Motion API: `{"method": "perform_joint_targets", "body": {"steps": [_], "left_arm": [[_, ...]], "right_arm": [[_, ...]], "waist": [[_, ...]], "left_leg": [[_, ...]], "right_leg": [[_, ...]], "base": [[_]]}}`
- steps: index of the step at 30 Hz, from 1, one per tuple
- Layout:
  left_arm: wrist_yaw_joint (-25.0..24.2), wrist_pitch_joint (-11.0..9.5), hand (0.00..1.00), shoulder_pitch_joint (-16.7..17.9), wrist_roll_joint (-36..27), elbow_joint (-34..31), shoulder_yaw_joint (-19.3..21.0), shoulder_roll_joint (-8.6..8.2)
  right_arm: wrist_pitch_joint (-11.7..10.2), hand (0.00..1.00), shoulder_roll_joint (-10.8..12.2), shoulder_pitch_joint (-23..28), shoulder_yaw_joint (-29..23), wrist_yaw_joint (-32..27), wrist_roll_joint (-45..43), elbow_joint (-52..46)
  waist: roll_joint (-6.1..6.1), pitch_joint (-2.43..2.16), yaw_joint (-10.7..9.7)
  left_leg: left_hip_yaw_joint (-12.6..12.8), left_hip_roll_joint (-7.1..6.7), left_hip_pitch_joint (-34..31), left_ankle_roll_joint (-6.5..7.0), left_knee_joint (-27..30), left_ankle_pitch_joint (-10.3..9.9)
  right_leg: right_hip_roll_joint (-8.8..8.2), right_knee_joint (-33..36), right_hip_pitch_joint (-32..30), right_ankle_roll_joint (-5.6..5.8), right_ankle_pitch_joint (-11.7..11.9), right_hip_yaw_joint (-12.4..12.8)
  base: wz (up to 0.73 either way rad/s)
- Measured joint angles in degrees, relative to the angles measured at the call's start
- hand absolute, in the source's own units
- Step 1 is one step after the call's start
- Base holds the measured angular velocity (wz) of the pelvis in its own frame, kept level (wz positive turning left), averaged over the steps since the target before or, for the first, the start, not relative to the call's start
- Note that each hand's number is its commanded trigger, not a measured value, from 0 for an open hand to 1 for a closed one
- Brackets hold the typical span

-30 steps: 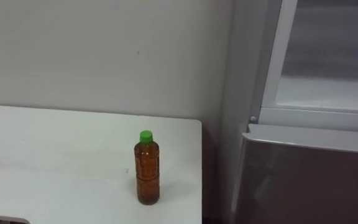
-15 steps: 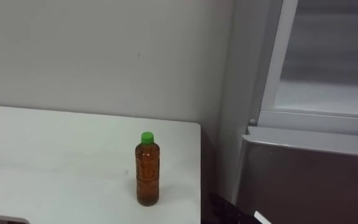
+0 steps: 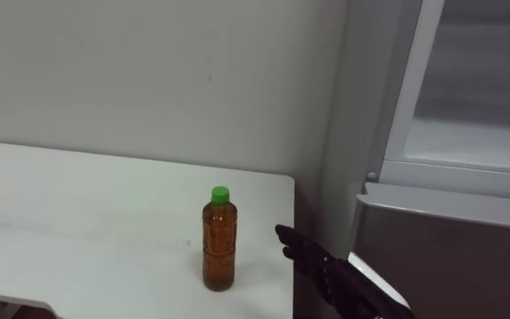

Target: Put the bottle in the upper fridge

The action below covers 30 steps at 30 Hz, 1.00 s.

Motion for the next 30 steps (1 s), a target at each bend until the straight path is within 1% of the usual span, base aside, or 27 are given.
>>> {"method": "perform_joint_targets", "body": {"steps": [3,7,13,15,18,20,24,27,28,30], "left_arm": [[0.0,0.0,0.00,0.0,0.0,0.0,0.0,0.01],[0.0,0.2,0.00,0.0,0.0,0.0,0.1,0.01],[0.0,1.9,0.00,-0.9,0.0,0.1,0.2,0.00],[0.0,2.0,0.00,-1.1,0.0,0.1,0.2,-0.06],[0.5,2.4,0.00,-1.1,0.0,0.1,0.1,-0.27],[0.9,3.1,0.00,-1.0,0.0,0.1,0.1,-0.40],[1.3,3.7,0.00,-0.9,0.0,0.1,-0.1,-0.66],[2.2,3.7,0.00,-1.0,0.0,0.1,-1.6,-0.70],[2.4,3.7,0.00,-1.0,0.0,0.1,-2.1,-0.71],[2.4,3.8,0.00,-0.9,0.1,0.1,-2.4,-0.72]], "right_arm": [[0.0,0.00,0.0,-1.1,0.1,0.0,0.0,0.0],[0.0,0.00,0.0,-1.2,0.2,-0.1,0.0,0.0],[0.7,0.00,0.0,-2.2,0.3,-1.1,-0.2,0.0],[0.7,0.00,0.0,-2.6,0.4,-1.5,-0.1,0.0],[0.8,0.00,0.1,-3.4,0.5,-2.9,1.2,0.0],[0.9,0.00,0.1,-4.1,0.8,-4.3,2.2,0.2],[1.0,0.00,0.4,-4.1,2.2,-7.0,4.9,2.3],[1.0,0.00,1.3,-4.1,2.6,-10.2,6.7,5.5],[1.0,0.00,1.8,-4.1,2.8,-11.2,7.1,6.8],[0.9,0.00,2.5,-5.6,2.9,-12.7,8.8,12.0]], "waist": [[-0.30,0.08,0.2],[-0.32,0.11,0.4],[-0.27,0.15,0.5],[-0.19,0.19,1.2],[-0.20,0.19,1.5],[-0.14,0.23,1.5],[-0.05,0.29,1.7],[0.28,0.52,1.8],[0.55,0.70,2.0],[0.83,0.90,2.1]], "left_leg": [[0.0,-0.01,0.0,0.00,0.0,0.0],[0.0,-0.06,-0.2,0.01,0.1,0.0],[-0.9,-0.15,-1.4,0.04,0.8,0.0],[-0.9,-0.14,-1.5,0.02,0.8,0.0],[-1.0,-0.16,-1.9,0.04,0.8,0.0],[-1.5,-0.23,-1.9,0.06,0.8,0.0],[-1.8,-0.34,-1.8,0.08,0.8,0.1],[-2.8,-0.59,-1.9,0.12,0.8,0.1],[-2.9,-0.65,-1.9,0.12,0.8,0.1],[-3.4,-0.85,-1.9,0.17,0.7,0.2]], "right_leg": [[0.00,0.0,0.0,0.01,0.0,0.0],[0.01,0.0,0.0,0.05,0.0,-0.1],[0.10,0.0,-0.5,0.05,0.0,-0.3],[0.13,0.0,-0.7,0.03,0.0,-0.3],[0.11,0.0,-0.9,0.02,0.1,-0.7],[0.08,0.0,-0.7,0.06,0.1,-1.5],[0.06,0.0,-0.4,0.10,0.1,-1.9],[-0.07,0.0,-0.2,0.11,0.1,-2.8],[-0.09,0.0,-0.2,0.11,0.1,-3.0],[-0.15,-0.1,-0.1,0.12,0.1,-3.2]], "base": [[0.00],[0.01],[0.07],[0.00],[0.06],[0.09],[0.07],[0.10],[0.04],[0.09]]}}
